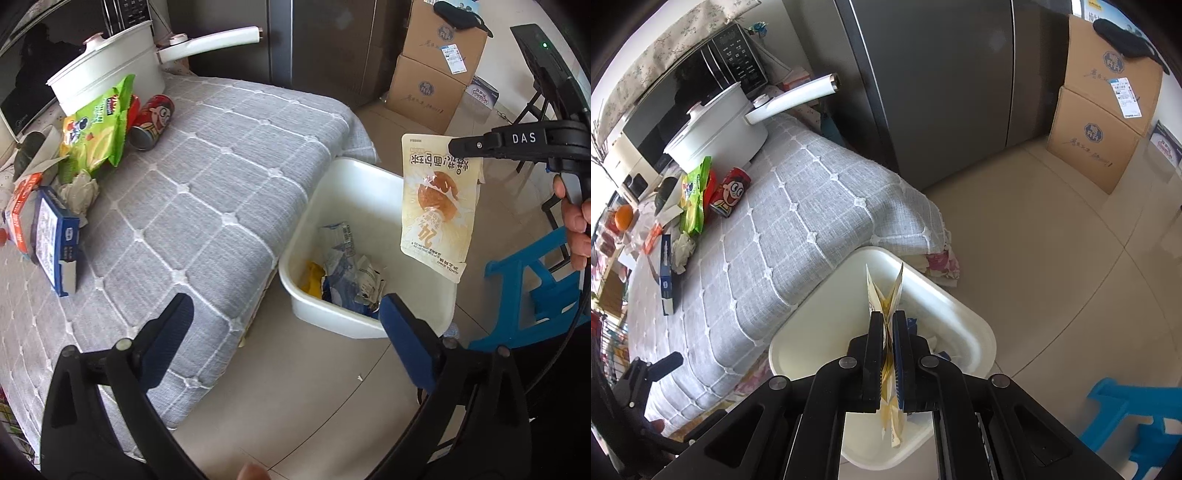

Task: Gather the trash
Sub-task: 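Lower the paper wrapper into the white bin and open the right tool, then grasp the blue biscuit box with the left tool and lift it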

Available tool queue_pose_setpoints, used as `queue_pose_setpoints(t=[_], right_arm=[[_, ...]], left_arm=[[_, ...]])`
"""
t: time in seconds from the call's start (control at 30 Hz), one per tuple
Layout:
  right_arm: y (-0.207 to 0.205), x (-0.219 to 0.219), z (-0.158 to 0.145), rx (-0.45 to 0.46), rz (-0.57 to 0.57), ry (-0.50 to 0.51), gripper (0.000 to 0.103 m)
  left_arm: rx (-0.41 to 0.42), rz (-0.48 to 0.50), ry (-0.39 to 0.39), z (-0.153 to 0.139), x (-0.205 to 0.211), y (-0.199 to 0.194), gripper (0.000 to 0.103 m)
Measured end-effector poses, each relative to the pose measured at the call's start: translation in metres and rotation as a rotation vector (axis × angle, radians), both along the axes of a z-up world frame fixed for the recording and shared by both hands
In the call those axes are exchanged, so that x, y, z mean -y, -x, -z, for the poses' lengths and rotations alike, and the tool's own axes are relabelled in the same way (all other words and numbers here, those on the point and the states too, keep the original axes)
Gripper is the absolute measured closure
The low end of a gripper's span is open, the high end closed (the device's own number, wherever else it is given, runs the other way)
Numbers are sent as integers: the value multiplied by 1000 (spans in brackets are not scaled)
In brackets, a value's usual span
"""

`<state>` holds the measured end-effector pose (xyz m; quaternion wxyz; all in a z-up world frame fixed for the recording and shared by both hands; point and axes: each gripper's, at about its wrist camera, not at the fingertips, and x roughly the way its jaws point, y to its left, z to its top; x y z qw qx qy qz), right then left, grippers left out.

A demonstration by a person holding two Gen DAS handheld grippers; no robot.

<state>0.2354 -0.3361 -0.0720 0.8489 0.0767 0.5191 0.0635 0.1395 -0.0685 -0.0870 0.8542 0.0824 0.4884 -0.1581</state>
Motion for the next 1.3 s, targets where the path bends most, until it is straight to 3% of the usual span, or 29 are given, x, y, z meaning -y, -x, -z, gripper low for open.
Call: queue_pose_setpoints(t=[0.17,0.27,0.37,0.43,0.83,1.2,1.3], right_arm=[[-5,-14,6,-16,-9,20,96],[-7,-22,8,-25,-3,29,86],[-7,-27,7,-30,5,8,63],[-5,-32,3,-13,8,2,42],[-4,-75,-10,29,-55,33,32],[-6,-108,-4,32,-105,76,24],[-8,-113,-2,34,-112,87,24]], left_arm=[[15,-35,-12,-4,-25,7,2],[23,-52,-17,-6,-36,12,2],[29,-66,-22,-8,-47,15,2],[32,-73,-22,-9,-54,16,2],[51,-134,-24,-15,-82,21,2],[120,-324,-38,0,-148,-14,2],[91,-375,8,8,-162,-31,2]])
